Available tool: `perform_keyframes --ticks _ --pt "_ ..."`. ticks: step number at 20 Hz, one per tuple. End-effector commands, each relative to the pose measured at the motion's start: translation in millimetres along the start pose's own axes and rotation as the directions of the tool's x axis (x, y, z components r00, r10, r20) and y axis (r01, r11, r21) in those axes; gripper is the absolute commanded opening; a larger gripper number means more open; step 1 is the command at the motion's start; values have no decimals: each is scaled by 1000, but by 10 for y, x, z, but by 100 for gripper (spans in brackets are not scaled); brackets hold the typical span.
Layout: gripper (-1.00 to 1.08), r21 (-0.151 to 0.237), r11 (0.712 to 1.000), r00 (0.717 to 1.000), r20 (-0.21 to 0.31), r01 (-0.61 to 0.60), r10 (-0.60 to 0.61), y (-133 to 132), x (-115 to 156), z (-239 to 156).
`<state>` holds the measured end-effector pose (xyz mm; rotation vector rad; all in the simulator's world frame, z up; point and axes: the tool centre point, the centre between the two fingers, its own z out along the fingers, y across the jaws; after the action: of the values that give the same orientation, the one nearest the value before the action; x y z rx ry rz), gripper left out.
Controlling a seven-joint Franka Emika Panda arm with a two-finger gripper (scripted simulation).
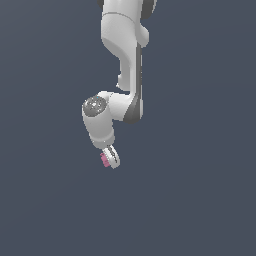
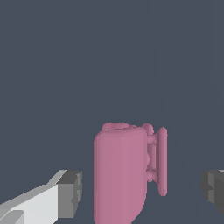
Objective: Pick up the object and move it to a goal position.
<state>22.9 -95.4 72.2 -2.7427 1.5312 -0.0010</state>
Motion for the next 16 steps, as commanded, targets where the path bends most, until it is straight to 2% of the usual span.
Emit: perform_keyframes --ticks 1,8,9,16 --pt "100 -1 1000 1000 1 -2 2 8 -4 140" --pt "100 -1 1000 1000 1 -3 3 0 4 284" --pt "-100 -1 1000 1000 1 -3 3 0 4 284" --pt "-100 -1 1000 1000 1 -3 3 0 5 284"
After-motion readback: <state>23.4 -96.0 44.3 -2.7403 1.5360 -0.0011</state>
